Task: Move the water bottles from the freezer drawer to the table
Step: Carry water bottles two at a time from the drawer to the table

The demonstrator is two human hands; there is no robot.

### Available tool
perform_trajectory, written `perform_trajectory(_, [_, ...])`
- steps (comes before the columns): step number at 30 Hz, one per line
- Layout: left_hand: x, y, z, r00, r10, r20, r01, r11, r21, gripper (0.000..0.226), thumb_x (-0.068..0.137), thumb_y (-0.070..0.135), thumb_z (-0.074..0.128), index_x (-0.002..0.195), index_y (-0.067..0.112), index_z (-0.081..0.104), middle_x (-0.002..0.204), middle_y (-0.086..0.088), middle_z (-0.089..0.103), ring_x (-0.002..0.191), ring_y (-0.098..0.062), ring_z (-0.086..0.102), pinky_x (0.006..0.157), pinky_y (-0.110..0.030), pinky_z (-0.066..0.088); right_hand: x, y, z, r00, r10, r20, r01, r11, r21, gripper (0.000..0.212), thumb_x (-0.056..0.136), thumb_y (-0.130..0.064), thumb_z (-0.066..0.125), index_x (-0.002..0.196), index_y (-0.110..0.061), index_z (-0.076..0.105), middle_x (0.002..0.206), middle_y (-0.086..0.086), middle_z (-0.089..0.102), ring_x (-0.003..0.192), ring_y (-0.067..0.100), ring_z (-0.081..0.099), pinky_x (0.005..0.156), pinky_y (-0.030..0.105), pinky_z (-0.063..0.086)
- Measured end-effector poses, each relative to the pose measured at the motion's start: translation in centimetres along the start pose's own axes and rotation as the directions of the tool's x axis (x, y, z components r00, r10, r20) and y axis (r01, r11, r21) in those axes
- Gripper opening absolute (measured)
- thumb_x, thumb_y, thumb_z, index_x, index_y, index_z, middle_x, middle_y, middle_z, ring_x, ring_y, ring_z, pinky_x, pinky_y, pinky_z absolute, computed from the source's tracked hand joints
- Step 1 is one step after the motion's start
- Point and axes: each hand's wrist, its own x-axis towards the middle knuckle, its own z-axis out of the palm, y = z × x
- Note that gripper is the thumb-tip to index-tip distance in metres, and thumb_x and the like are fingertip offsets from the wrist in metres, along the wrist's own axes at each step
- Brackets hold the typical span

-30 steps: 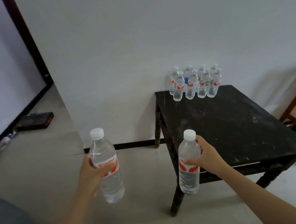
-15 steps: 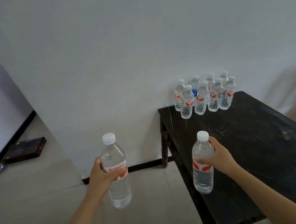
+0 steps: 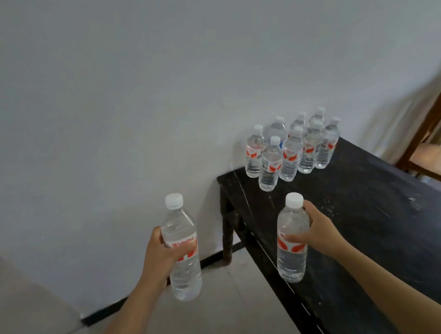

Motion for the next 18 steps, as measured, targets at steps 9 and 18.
perform_trajectory(9, [11.3, 1.7, 3.9, 0.946, 0.048, 0.321, -0.075, 0.995, 0.07, 0.061, 0.058, 0.017, 0.087, 0.105, 0.016, 0.048, 0.095, 0.002, 0.059, 0.088, -0.019, 0.058, 0.074, -0.031, 0.045, 1.9, -0.9, -0.1, 0.962, 0.139, -0.237, -0.146, 0.989, -0.01, 0.079, 0.063, -0.021, 0.082, 0.129, -0.023, 0.038, 0.112, -0.002, 0.055, 0.108, 0.02, 0.055, 0.088, 0.037, 0.051])
perform_trajectory(18, [14.9, 1.6, 16.4, 0.841, 0.056, 0.539, -0.134, 0.985, 0.108, 0.066, 0.055, 0.022, 0.087, 0.108, 0.018, 0.048, 0.105, -0.003, 0.061, 0.098, -0.022, 0.06, 0.089, -0.04, 0.05, 3.1, 4.4, -2.4, 0.893, 0.27, -0.361, -0.27, 0.962, 0.05, 0.091, 0.061, -0.023, 0.084, 0.128, -0.043, 0.026, 0.112, -0.005, 0.054, 0.103, 0.018, 0.057, 0.082, 0.032, 0.052])
